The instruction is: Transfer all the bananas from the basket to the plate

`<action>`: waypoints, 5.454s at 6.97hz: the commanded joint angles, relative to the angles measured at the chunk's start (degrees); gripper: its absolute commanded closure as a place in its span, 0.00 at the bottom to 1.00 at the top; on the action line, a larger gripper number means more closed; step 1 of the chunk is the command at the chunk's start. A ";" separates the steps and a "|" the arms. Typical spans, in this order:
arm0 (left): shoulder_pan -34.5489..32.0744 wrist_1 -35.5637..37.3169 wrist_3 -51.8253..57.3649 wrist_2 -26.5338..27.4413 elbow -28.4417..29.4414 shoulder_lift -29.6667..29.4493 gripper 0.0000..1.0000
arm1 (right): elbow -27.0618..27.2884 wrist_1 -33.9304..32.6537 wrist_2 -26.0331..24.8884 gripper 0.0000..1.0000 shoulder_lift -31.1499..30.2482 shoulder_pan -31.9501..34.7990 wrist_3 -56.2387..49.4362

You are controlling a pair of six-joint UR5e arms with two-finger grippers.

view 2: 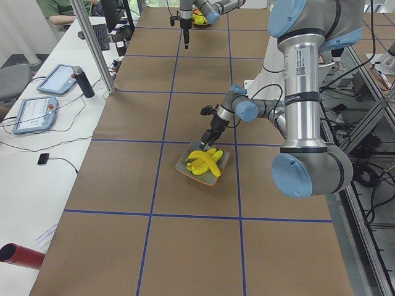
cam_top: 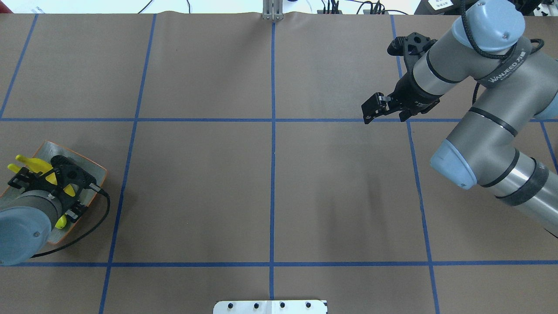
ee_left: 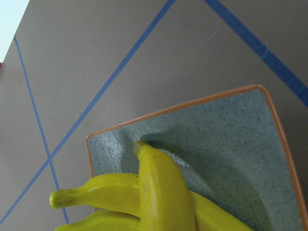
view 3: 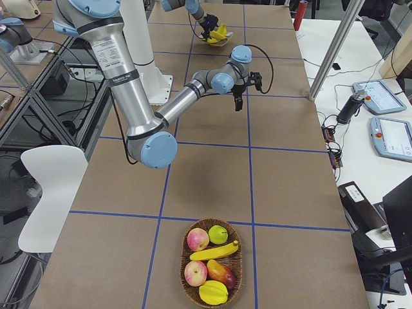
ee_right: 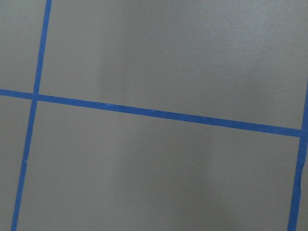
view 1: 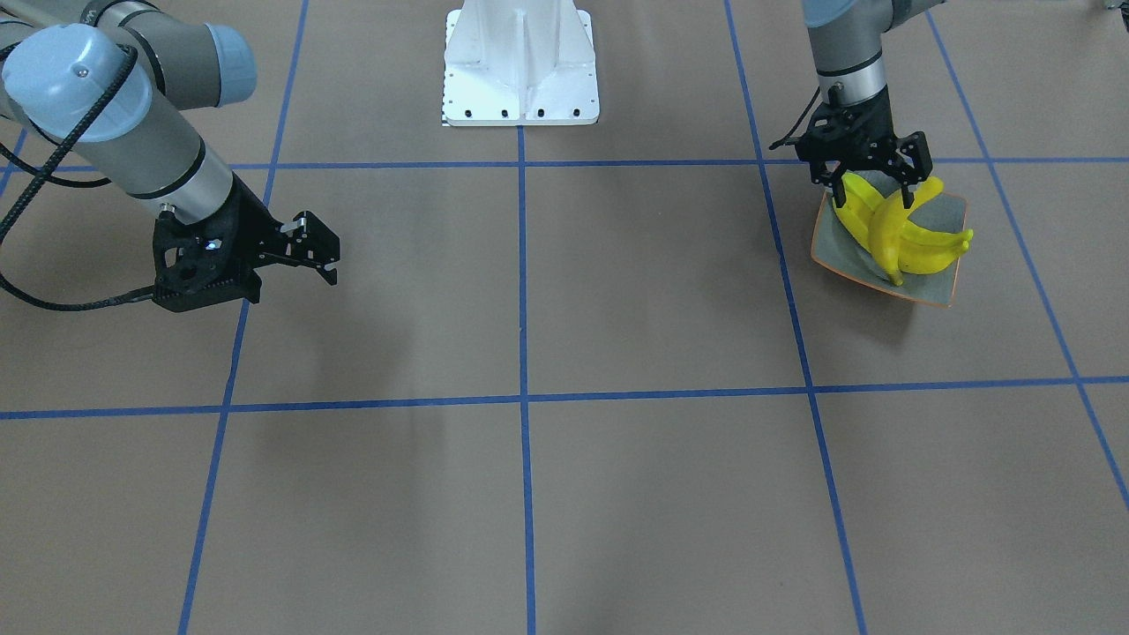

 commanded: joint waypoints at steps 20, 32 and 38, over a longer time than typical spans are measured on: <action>-12.20 19.35 0.01 -22.36 14.71 -41.08 0.00 | -36.47 0.79 -4.05 0.02 -13.67 35.21 -60.05; -12.20 19.43 0.10 -22.01 15.42 -40.99 0.00 | -39.64 0.70 -4.85 0.25 -14.90 32.58 -64.18; -12.20 19.43 0.01 -22.09 15.51 -41.08 0.00 | -39.46 0.79 -4.76 0.39 -15.43 31.70 -64.36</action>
